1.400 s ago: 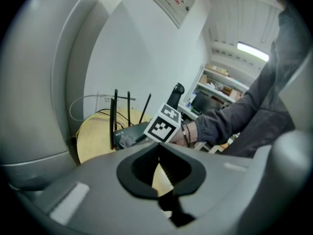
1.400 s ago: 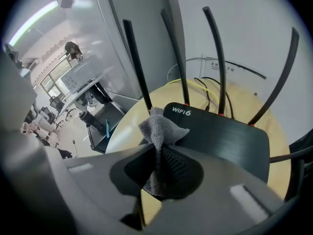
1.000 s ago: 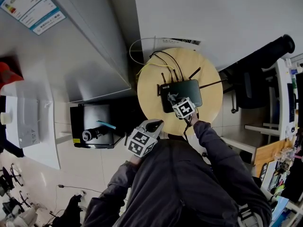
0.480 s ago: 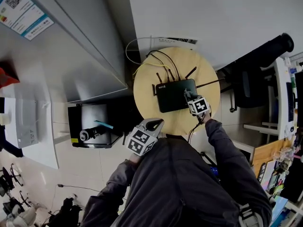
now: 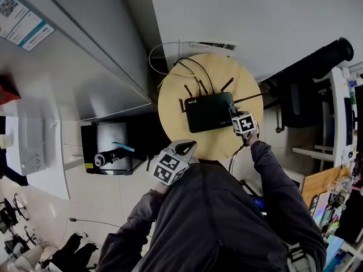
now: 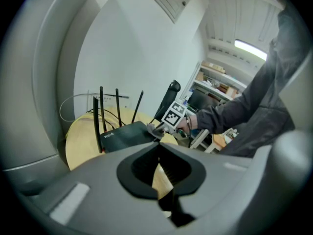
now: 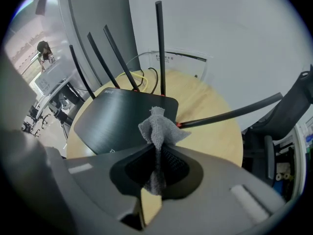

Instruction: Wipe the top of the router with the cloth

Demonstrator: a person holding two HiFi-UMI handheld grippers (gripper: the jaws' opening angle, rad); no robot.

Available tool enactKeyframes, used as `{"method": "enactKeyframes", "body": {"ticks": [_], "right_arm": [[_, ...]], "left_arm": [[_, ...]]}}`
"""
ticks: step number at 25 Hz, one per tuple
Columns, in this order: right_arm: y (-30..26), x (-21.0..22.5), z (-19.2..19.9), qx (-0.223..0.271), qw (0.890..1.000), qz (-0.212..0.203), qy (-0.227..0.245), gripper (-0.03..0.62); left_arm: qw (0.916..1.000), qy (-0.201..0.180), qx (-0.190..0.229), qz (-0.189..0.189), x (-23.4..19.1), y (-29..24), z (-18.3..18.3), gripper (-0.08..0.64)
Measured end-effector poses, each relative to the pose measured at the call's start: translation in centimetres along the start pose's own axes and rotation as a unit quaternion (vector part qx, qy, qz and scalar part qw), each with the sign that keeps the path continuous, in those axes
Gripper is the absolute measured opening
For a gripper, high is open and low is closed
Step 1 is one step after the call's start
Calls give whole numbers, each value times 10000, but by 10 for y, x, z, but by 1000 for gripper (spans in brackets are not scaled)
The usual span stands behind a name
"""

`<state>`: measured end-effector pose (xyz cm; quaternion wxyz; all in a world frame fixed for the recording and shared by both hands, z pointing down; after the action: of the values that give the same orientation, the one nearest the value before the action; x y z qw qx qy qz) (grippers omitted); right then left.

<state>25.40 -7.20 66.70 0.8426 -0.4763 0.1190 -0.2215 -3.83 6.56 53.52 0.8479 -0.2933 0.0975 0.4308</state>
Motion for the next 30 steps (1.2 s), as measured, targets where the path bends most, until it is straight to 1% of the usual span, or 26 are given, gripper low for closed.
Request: {"method": "enactKeyframes", "body": {"ticks": [2,5,7,9,14,19,24,27,30], "right_arm": [[3,-13,-6,104,9998,-93,167,28],[3,-49,-21,307,9967,-506,561,28],[0,-75,-29,400,9932,-696,838,28],[-3,-100,-34,456,9900,-873,1013,28],[-11,-149,-39,368,9856,-1333,974,28],[-15,-184,-40,318,9824,-1591,921,28],[-21,-199,-31,86,9825,-1642,874,28],[-21,-189,-27,70,9847,-1500,887,28],[-18,-173,-22,15,9869,-1409,788,28]], "left_arm": [[10000,21,-2,-12,0,1,1,0],[10000,32,17,-29,0,2,1,0],[10000,28,35,-42,0,4,2,0],[10000,22,48,-63,-1,7,2,0],[9999,47,55,-139,-5,19,6,0],[9999,55,61,-149,-9,28,10,0],[9999,40,55,-94,-10,31,11,0],[10000,35,58,-63,-12,30,10,0],[10000,35,51,-26,-12,28,10,0]]}}
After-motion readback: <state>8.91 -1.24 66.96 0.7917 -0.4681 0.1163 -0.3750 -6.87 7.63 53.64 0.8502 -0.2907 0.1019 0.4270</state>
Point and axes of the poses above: the fingertips, and each gripper's own axes: y backward along the fingers, x to its right, z out of its underside, the point moved 9 cm from there along y, backward along the fingers, and after that the axes turned 9 degrees about x, right-handed, at the moved point
